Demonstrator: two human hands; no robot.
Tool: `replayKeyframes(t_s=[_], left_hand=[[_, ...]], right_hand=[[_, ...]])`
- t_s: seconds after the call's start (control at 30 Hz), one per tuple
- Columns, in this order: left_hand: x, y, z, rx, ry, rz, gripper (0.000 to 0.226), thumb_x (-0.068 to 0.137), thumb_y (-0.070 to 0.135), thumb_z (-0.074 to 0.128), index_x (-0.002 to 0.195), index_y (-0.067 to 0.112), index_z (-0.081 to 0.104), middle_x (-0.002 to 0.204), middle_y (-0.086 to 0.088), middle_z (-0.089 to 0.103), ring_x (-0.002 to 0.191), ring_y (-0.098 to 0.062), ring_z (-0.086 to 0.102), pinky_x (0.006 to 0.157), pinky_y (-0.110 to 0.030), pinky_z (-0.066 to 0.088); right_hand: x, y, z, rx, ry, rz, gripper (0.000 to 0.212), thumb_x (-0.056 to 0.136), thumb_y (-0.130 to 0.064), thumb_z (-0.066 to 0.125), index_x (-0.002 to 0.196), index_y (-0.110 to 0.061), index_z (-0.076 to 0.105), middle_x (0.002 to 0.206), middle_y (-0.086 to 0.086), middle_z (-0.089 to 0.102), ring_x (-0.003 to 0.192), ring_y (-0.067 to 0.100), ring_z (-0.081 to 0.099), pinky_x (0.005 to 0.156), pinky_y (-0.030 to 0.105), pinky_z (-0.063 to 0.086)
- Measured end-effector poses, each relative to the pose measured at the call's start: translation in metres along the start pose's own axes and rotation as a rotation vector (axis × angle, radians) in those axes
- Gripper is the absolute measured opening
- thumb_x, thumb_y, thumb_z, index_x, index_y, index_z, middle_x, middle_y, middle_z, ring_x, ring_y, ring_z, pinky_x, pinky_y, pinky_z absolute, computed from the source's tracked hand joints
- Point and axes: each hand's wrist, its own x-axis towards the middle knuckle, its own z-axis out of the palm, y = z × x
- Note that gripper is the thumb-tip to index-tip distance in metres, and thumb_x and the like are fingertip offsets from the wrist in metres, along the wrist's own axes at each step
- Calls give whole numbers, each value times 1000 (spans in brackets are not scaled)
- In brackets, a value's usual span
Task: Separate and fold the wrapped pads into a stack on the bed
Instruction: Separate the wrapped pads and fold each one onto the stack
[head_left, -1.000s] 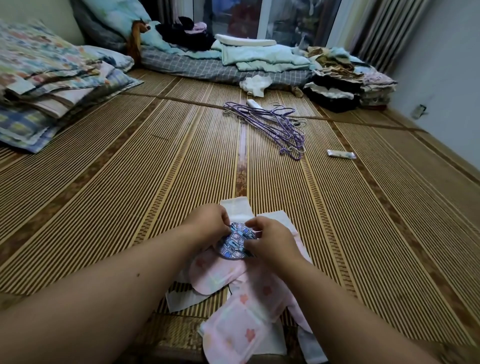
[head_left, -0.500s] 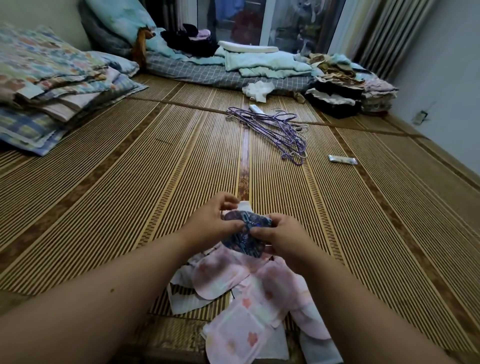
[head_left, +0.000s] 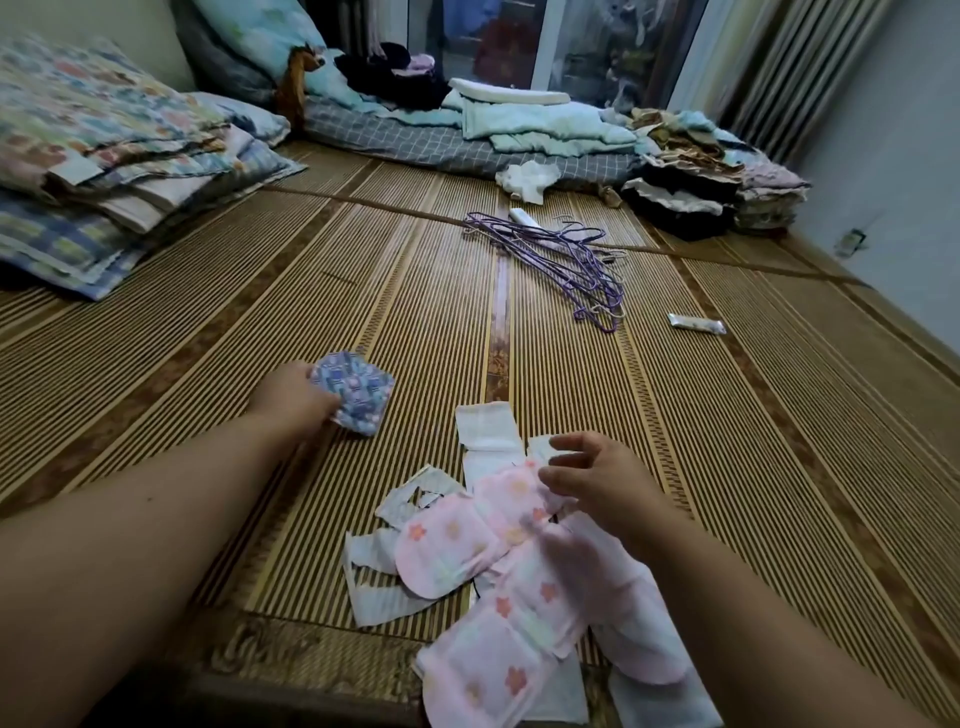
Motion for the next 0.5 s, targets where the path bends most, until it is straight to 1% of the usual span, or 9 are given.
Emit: replayKeyframes(t_s=[0.07,0.13,0.2,0.23,0.3,0.33,0.4,0.47,0.5], left_hand=[[9,-17,-8,239,38,8,33,80,22,71,109,8,63,103,-13,68,81,-25,57,68,-32,44],[12,-28,-10,354,37,9,48,76,29,75,117,10,61,109,-15,66,89,-30,59,70,-33,44],[8,-28,-7,401,97,46,60,73,32,77,126,13,55,117,-18,60,101,-35,57,81,-39,47],[2,-24,-3,409,134,92,63,73,33,75,129,15,52,122,-20,54,105,-37,53,85,-42,45],[-18,-9,10,381,128,253,59,77,32,72,130,19,51,128,-19,47,115,-37,44,93,-45,39],[-31,0,17,361,68,352,55,78,32,70,129,21,52,130,-16,47,119,-34,41,96,-46,37],[-60,17,33,321,-122,522,51,80,33,69,128,27,53,134,-7,49,125,-26,40,101,-45,35],[-88,25,49,304,-318,613,49,81,38,67,128,32,54,141,0,46,126,-19,42,103,-40,36],[-100,26,56,305,-395,634,47,82,42,64,128,35,54,144,4,42,127,-17,41,102,-38,36]], right_hand=[[-1,6,-6,-47,12,1,38,81,-12,72,116,-18,60,104,3,67,90,14,67,77,30,56],[-3,10,-11,-89,22,6,40,81,-11,72,119,-17,60,104,2,67,90,14,67,83,34,56],[-4,13,-13,-139,27,2,42,81,-12,73,120,-16,60,106,2,67,92,14,66,87,36,55],[-4,14,-13,-181,34,-9,43,81,-13,73,121,-17,60,108,2,67,94,13,66,89,36,55],[-4,17,-11,-282,58,-50,45,83,-17,71,126,-19,58,117,1,66,100,12,63,91,33,52],[-2,17,-9,-334,79,-74,46,85,-18,68,129,-20,56,123,2,64,104,13,62,92,31,50],[6,18,-4,-441,111,-109,53,88,-19,62,139,-20,47,135,6,56,113,19,58,92,32,46],[19,18,2,-529,111,-117,61,90,-21,59,146,-20,35,142,10,48,121,25,52,96,36,41],[25,19,5,-588,102,-109,62,90,-24,59,146,-20,34,143,11,47,123,27,48,98,37,39]])
